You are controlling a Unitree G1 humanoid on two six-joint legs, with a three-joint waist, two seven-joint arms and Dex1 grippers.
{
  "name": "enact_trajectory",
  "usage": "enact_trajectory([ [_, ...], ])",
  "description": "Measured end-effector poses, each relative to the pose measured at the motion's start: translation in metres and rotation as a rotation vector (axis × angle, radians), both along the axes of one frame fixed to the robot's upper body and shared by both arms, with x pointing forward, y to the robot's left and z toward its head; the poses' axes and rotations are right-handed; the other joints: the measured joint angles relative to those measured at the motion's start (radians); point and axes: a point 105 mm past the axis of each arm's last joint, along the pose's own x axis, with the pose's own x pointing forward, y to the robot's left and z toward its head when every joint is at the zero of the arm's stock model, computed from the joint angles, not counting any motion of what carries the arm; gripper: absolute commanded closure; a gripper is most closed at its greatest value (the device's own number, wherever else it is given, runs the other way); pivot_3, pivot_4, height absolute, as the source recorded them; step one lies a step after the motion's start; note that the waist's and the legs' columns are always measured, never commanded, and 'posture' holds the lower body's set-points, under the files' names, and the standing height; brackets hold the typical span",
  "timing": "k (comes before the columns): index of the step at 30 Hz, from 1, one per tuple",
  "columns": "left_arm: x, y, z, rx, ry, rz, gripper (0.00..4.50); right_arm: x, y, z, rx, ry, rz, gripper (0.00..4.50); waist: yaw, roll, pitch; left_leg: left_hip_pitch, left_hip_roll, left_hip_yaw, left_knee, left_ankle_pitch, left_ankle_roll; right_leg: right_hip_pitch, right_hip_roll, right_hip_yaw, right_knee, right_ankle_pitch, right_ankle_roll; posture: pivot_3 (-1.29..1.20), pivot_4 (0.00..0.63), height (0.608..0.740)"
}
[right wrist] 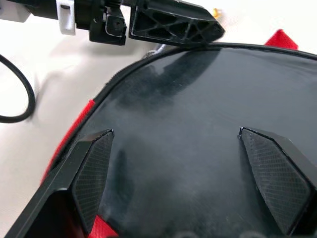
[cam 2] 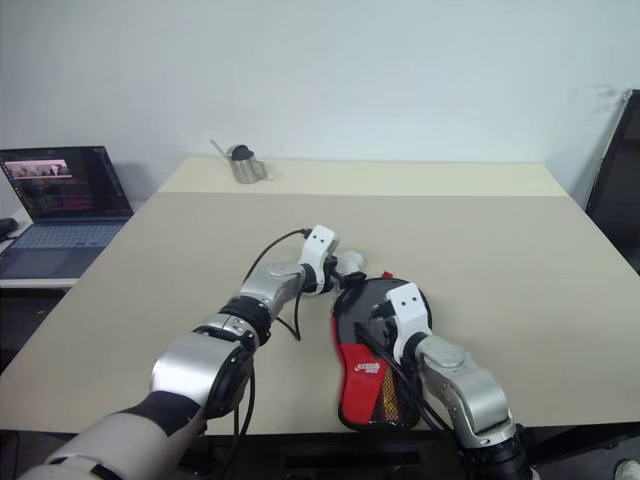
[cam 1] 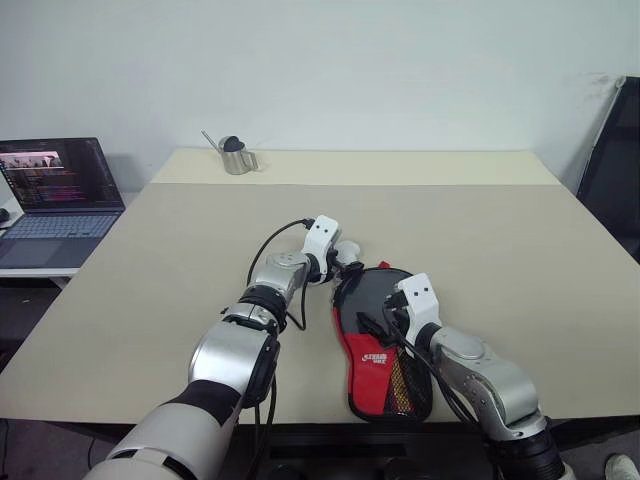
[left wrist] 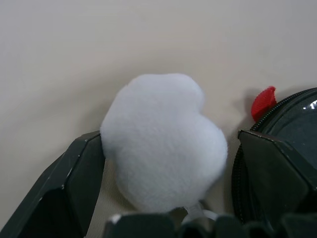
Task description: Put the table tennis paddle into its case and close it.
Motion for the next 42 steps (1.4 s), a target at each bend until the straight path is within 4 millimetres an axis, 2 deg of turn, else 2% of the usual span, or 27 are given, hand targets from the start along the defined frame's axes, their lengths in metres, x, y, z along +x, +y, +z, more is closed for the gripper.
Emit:
enact_trajectory([
  [2, 0.000, 0.000, -0.001, 0.001, 0.001, 0.000, 0.95, -0.002, -0.001, 0.000, -0.001, -0.001, -0.003, 0.00, 0.000, 0.000, 0.000, 0.000, 0.000, 0.000, 0.000, 0.000, 0.000, 0.000, 0.000, 0.000, 0.000, 0.000, 0.000, 0.00, 0.150, 0.740],
  [8, -0.002, 0.000, -0.008, 0.012, 0.018, 0.007, 3.09, -0.006, -0.003, -0.002, 0.009, -0.025, -0.017, 0.00, 0.000, 0.000, 0.000, 0.000, 0.000, 0.000, 0.000, 0.000, 0.000, 0.000, 0.000, 0.000, 0.000, 0.000, 0.000, 0.00, 0.150, 0.740],
  [12, -0.001, 0.001, -0.008, 0.005, 0.015, 0.020, 4.16, -0.006, -0.003, -0.003, -0.030, -0.110, -0.010, 0.00, 0.000, 0.000, 0.000, 0.001, 0.000, 0.000, 0.000, 0.000, 0.000, 0.001, 0.000, 0.000, 0.000, 0.000, 0.001, 0.00, 0.150, 0.740],
  [17, -0.002, -0.001, -0.009, 0.004, 0.017, 0.018, 4.24, -0.004, -0.005, -0.010, 0.016, -0.057, 0.005, 0.00, 0.000, 0.000, 0.000, 0.005, 0.000, 0.000, 0.000, 0.000, 0.000, 0.005, 0.000, 0.000, 0.000, 0.001, 0.001, 0.00, 0.150, 0.740],
  [26, -0.004, -0.006, -0.010, 0.025, 0.015, -0.025, 4.24, 0.003, -0.014, -0.012, -0.017, -0.013, -0.017, 0.00, 0.000, -0.005, -0.003, 0.006, 0.000, 0.000, 0.001, 0.000, 0.000, 0.007, 0.000, 0.000, -0.001, 0.001, 0.002, 0.00, 0.150, 0.740],
  [33, -0.004, -0.027, -0.001, 0.116, -0.066, -0.085, 4.24, 0.002, -0.015, -0.016, -0.034, -0.002, -0.025, 0.00, 0.001, -0.007, -0.004, 0.006, -0.001, 0.000, 0.001, 0.000, 0.000, 0.008, -0.001, 0.000, -0.002, 0.001, 0.002, 0.00, 0.150, 0.740],
  [42, 0.000, -0.037, 0.006, 0.177, -0.132, -0.058, 4.24, -0.003, -0.016, -0.017, -0.029, 0.010, -0.043, 0.00, 0.004, -0.007, -0.004, 0.006, -0.001, -0.001, 0.001, 0.000, 0.000, 0.009, -0.001, 0.000, -0.004, 0.002, 0.003, 0.00, 0.150, 0.740],
])
